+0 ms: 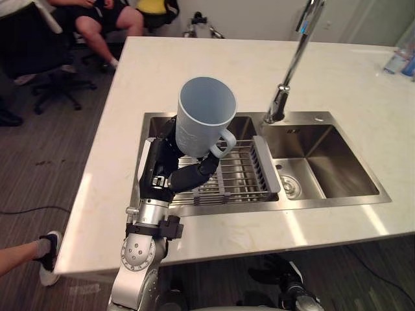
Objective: Walk over to the sink, pick up the cup, carry it to the dishwasher, place the cup inside the dishwasher, then close the dishwasher door
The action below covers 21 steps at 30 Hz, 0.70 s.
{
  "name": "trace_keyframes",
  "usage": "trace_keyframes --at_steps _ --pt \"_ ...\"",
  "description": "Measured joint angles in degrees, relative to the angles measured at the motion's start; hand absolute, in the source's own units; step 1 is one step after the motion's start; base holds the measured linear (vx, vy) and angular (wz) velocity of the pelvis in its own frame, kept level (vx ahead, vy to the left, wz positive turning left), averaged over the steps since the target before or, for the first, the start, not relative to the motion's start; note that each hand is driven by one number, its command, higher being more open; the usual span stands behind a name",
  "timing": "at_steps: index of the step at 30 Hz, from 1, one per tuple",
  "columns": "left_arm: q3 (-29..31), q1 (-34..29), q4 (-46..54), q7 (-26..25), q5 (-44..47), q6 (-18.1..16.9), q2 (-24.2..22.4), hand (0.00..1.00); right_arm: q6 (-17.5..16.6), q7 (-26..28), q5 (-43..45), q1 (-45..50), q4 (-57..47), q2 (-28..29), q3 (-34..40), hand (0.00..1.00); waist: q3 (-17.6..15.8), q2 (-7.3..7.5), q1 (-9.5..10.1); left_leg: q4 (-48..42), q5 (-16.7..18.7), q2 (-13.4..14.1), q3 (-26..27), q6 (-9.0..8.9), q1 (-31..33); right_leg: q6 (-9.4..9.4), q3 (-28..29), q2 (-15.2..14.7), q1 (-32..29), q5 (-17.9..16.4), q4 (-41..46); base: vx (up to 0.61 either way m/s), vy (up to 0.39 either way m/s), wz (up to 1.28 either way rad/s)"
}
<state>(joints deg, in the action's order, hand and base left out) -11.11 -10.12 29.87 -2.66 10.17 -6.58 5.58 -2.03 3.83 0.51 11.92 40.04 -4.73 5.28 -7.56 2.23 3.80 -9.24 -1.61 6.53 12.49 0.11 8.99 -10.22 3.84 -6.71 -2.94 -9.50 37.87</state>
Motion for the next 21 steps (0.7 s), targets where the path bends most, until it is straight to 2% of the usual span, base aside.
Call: trace_keyframes --at_steps 1,2,3,4,5,6,7,8,9,10,11,13,14,15,16,17,21 --pt "-0.03 -0.26 0.08 -0.06 -0.01 -0.08 -0.32 0.3 -0.04 -0.09 0.0 -0.71 -0.11 -0.22 -0.17 0.9 0.16 -0.12 1.08 -0.2 -1.95 -0.25 -0.08 -0.78 2.39 0.22 0.49 0.55 1.15 -2.69 -4.88 -0.25 -0.125 0.14" --pt "-0.54 -0.84 0.08 -0.04 -0.04 0.0 -1.01 0.3 -0.04 -0.27 0.03 -1.9 -0.23 -0.62 -0.16 0.9 0.34 -1.14 1.66 0.39 -3.8 0.22 -0.37 -0.58 4.41 0.75 0.41 1.45 1.02 -4.4 -8.66 -0.22 -0.097 0.14" --pt "-0.81 -1.32 0.12 0.01 -0.03 0.0 -1.54 0.3 -0.06 -0.41 0.17 -2.55 -0.35 -0.7 -0.17 0.9 0.38 -1.36 1.8 0.61 -4.9 0.6 -0.88 -0.81 5.54 2.77 0.0 1.94 1.56 -5.76 -11.14 -0.24 -0.109 0.17" --pt "-1.33 -1.52 0.05 -0.02 -0.03 0.01 -1.79 0.3 -0.26 -0.66 0.46 -2.89 -0.37 -0.73 -0.18 0.9 0.34 -1.43 1.76 0.6 -5.59 0.85 -1.28 -1.37 6.22 4.28 -0.61 2.23 2.02 -6.66 -12.61 -0.25 -0.173 0.18" --pt "-2.08 -2.08 0.03 -0.06 -0.03 0.02 -2.25 0.3 -0.57 -1.36 0.52 -4.04 -0.22 -1.22 -0.33 0.9 -0.03 -2.18 1.63 0.6 -7.7 2.23 -2.8 -2.35 7.56 5.93 -1.23 3.98 2.71 -7.59 -15.23 -0.27 -0.183 0.18" --pt "-2.32 -2.34 -0.02 -0.07 -0.02 0.08 -2.35 0.3 -0.56 -1.49 0.52 -4.49 -0.09 -1.6 -0.43 0.9 -0.38 -2.77 1.44 0.71 -8.63 2.95 -3.47 -2.65 7.83 5.99 -1.36 4.99 3.02 -7.56 -15.85 -0.34 -0.184 0.36" --pt "-2.8 -2.57 -0.31 0.0 0.0 0.15 -2.04 0.3 -0.58 -1.79 0.53 -4.63 -0.14 -2.03 -0.2 0.9 -0.51 -2.94 0.85 3.37 -13.49 2.8 -5.65 -3.51 8.0 7.07 -2.85 5.47 3.44 -7.78 -16.95 -0.4 -0.197 0.65" --pt "-3.08 -2.27 -0.34 0.21 0.0 0.31 -1.86 0.3 -0.72 -2.0 0.56 -4.45 -0.55 -1.91 0.94 0.9 -0.72 -1.92 -0.19 4.07 -14.92 1.8 -6.99 -2.97 8.16 9.14 -5.31 4.0 3.67 -8.36 -18.35 -0.54 -0.233 1.13" --pt "-4.43 -2.34 -0.51 0.61 0.36 0.72 -2.13 0.3 -0.71 -3.14 0.63 -3.26 -0.36 -2.5 2.29 0.9 -1.26 -2.0 -0.86 -9.21 -4.13 1.34 -6.44 -0.59 9.55 9.64 -8.09 3.28 3.55 -7.3 -18.22 -0.49 -0.164 1.06" --pt "-4.96 -2.33 -0.39 1.07 1.18 0.51 -2.15 0.3 -0.66 -3.3 0.62 -2.17 -0.51 -3.12 2.41 0.9 -1.2 -2.01 -0.79 -15.33 1.76 1.51 -5.9 -1.31 8.11 9.8 -8.75 2.53 3.45 -6.33 -18.42 -0.37 -0.067 0.76" --pt "-4.98 -2.33 -0.4 1.27 1.53 0.41 -2.24 0.3 -0.59 -3.34 0.62 -1.9 -0.5 -3.27 2.42 0.9 -1.03 -2.14 -0.85 -18.08 4.99 1.98 -5.75 -1.58 6.2 9.98 -8.93 2.22 3.19 -5.28 -18.92 -0.34 0.052 0.27" --pt "-5.46 -2.32 -0.83 1.47 2.32 0.27 -2.25 0.3 -0.58 -3.49 0.61 -1.72 -0.36 -3.02 2.32 0.9 0.93 -2.6 -1.68 -16.99 10.18 2.66 -5.93 -4.81 0.86 8.9 -9.31 1.78 1.26 -2.3 -22.63 -0.29 0.117 0.19" --pt "-5.64 -2.32 -1.28 1.49 2.31 0.02 -2.27 0.3 -0.58 -3.56 0.6 -1.72 -0.32 -3.06 2.2 0.9 1.57 -3.0 -1.85 -13.9 10.88 2.57 -5.96 -5.73 -1.09 8.54 -9.36 1.73 0.85 -1.44 -23.65 -0.12 0.121 0.18" --pt "-5.85 -2.21 -2.08 1.48 2.31 -0.02 -2.67 0.3 -0.6 -3.61 0.58 -1.71 -0.33 -3.23 2.21 0.9 2.53 -4.12 -2.26 -6.37 11.31 2.43 -5.9 -6.18 -4.51 7.69 -9.67 1.93 0.04 -0.19 -24.88 -0.09 0.159 0.09" --pt "-6.02 -1.62 -4.16 1.48 2.3 -0.1 -1.91 0.3 -0.43 -3.8 0.57 -2.37 1.08 -2.23 2.16 0.9 2.72 -3.51 -2.48 -0.14 8.55 0.75 -5.54 -5.09 -6.7 7.52 -9.26 0.98 -0.38 1.39 -26.0 -0.13 0.225 0.09" --pt "-6.03 -1.59 -6.33 1.03 2.31 -0.03 -1.19 0.3 -0.55 -3.25 0.55 -1.84 1.36 -1.49 1.48 0.9 2.93 -3.02 -2.65 1.56 7.53 -0.46 -5.61 -3.91 -7.2 6.19 -9.31 0.13 0.32 3.4 -27.88 -0.12 0.221 0.04" --pt "-5.63 -1.79 -9.01 0.39 2.27 1.12 -0.55 0.3 -0.52 -2.68 0.41 -0.71 2.09 -0.4 0.9 0.9 2.99 -2.87 -3.17 0.08 7.84 -2.81 -5.76 -2.27 -6.95 5.55 -9.24 -1.98 2.04 5.57 -30.04 -0.06 0.168 0.06"
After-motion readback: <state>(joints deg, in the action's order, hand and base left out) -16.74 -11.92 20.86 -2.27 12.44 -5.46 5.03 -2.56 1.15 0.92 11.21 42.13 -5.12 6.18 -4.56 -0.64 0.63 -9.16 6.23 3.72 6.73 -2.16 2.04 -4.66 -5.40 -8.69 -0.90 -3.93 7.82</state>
